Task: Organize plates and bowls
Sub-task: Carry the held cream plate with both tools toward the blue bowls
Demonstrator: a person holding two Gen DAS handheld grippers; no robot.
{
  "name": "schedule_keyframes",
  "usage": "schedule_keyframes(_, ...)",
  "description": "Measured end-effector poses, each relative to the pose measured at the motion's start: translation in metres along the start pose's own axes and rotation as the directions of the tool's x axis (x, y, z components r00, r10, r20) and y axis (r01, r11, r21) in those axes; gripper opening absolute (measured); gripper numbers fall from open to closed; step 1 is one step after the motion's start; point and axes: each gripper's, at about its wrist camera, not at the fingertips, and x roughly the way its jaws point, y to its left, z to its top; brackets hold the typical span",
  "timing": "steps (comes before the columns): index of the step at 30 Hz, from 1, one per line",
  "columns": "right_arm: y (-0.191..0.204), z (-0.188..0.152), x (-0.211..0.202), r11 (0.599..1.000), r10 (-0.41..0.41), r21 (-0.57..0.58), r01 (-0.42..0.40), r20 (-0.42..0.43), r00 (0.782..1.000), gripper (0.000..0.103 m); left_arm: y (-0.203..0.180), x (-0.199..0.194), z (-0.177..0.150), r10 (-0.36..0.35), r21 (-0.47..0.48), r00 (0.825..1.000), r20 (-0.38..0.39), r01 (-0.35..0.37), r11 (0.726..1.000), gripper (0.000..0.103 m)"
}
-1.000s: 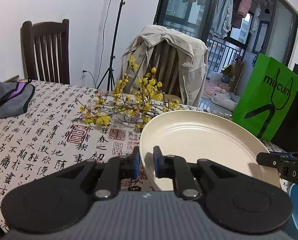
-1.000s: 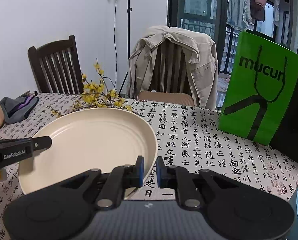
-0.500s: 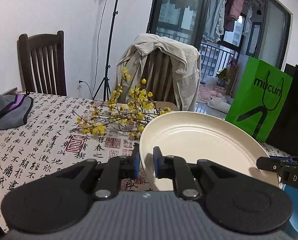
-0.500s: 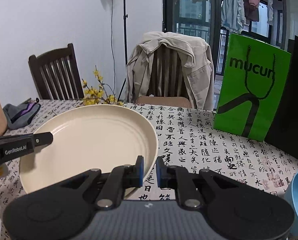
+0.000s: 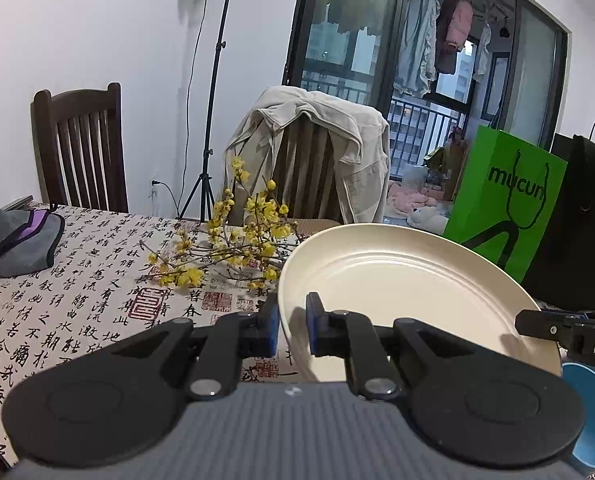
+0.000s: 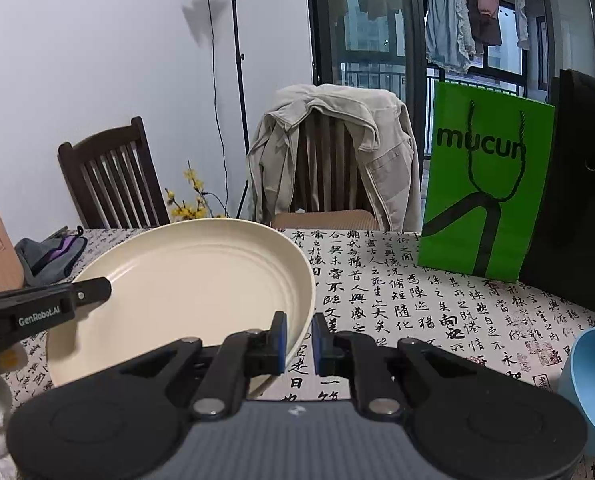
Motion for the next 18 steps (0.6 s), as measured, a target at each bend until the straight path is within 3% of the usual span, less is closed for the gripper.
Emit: schedule_keyframes(18,-0.011,-0.009,-0.028,1.000,-0.015,0.024,0.014,0.039,0.999,0.012,-0.016,-0.019,-0.006,-0.026,0.036,0.999,0.029,0.025,0.999,0.014)
